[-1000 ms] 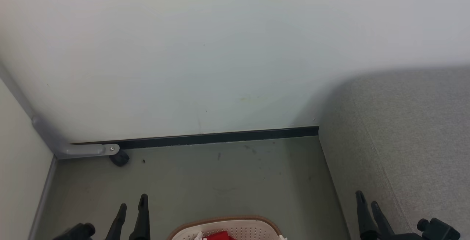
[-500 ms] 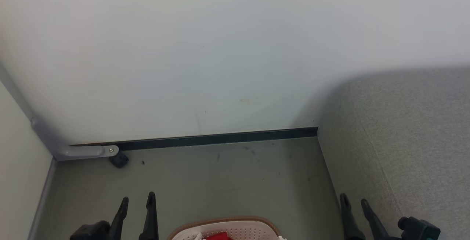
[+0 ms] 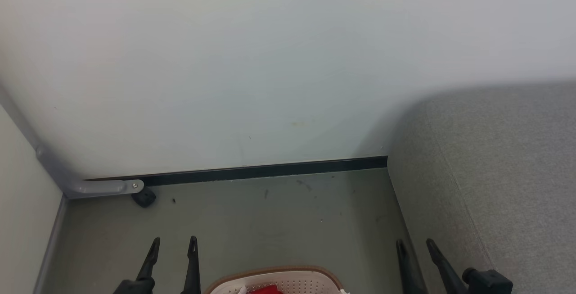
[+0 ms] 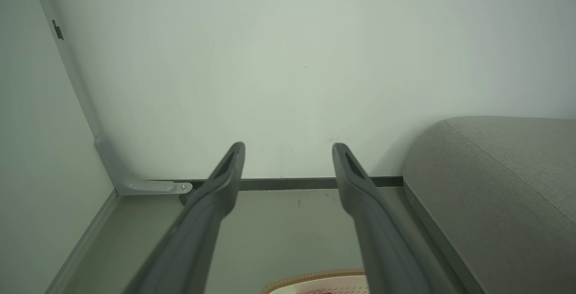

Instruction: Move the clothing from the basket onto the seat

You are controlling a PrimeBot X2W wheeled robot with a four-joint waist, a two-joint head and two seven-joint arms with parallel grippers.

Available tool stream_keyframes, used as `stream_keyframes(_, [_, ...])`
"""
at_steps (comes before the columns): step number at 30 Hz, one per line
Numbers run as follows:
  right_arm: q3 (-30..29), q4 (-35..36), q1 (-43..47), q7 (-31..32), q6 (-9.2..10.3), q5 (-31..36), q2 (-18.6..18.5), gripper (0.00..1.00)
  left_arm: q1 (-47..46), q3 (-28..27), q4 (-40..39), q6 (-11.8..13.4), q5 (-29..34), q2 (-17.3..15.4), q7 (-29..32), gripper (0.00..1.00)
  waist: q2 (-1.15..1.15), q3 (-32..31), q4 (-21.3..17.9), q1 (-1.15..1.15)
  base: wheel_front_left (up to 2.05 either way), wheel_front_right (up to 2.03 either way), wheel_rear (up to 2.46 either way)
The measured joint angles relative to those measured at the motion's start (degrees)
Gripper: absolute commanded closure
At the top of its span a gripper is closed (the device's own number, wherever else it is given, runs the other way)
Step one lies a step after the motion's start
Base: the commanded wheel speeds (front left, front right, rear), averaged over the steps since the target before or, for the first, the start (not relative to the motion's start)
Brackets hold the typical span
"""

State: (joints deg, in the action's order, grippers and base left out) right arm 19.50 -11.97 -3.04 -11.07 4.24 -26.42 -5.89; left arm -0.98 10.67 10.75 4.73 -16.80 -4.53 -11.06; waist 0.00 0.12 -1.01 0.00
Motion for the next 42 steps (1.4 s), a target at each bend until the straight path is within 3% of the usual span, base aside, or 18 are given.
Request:
stream_keyframes(17, [3.83, 0.96, -0.03, -3.22, 2.34, 12.90, -0.88, 0.00, 0.07, 0.48, 0.91, 2.37, 12.20, 0.29, -3.24, 0.00, 0.00, 0.92, -0.19, 0.00, 0.00, 0.00, 0.00])
stream_keyframes(42, [1.90, 1.98, -0.02, -3.22, 2.38, 12.92, -0.52, 0.00, -0.06, -2.76, 1.98, 2.37, 11.15, 0.91, -3.25, 0.00, 0.00, 1.80, -0.36, 0.00, 0.00, 0.00, 0.00])
